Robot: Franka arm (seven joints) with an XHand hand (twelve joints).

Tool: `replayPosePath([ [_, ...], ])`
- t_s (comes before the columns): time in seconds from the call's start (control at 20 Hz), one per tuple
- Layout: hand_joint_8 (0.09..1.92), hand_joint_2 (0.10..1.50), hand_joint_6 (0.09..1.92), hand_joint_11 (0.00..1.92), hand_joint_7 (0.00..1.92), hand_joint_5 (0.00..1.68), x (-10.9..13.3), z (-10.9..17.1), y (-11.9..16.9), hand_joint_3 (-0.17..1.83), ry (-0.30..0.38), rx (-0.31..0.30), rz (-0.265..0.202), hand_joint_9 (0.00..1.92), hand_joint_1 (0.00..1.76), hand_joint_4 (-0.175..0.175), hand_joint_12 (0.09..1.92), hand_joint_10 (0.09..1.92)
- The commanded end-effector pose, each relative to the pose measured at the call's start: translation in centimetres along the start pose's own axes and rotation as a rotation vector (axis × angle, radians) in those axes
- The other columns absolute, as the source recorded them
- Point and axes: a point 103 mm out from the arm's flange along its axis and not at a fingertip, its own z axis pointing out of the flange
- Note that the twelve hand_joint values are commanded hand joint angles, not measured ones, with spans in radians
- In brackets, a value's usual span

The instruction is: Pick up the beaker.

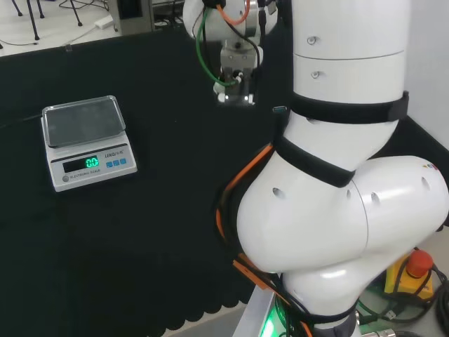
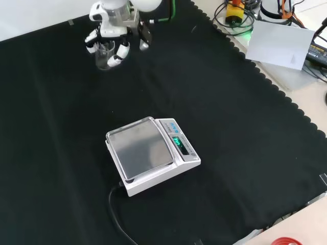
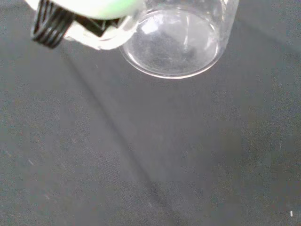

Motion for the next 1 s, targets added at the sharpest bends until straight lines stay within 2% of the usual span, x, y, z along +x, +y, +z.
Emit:
replayPosePath([
  [0.05, 1.02, 0.62, 1.35, 1.02, 0.69, 0.50, 3.5, -4.3, -2.4, 0.84, -0.002, -0.030, -0.068, 1.12, 1.17, 0.097, 1.12, 0.66],
  [0.65, 1.03, 0.61, 1.35, 1.03, 0.69, 0.52, 12.6, -7.2, -9.6, 0.85, 0.021, -0.048, -0.228, 1.12, 1.17, 0.095, 1.11, 0.67],
  [1.0, 1.03, 0.61, 1.34, 1.03, 0.69, 0.54, 17.8, -8.2, -13.9, 0.85, 0.016, -0.051, -0.341, 1.12, 1.16, 0.096, 1.10, 0.67],
])
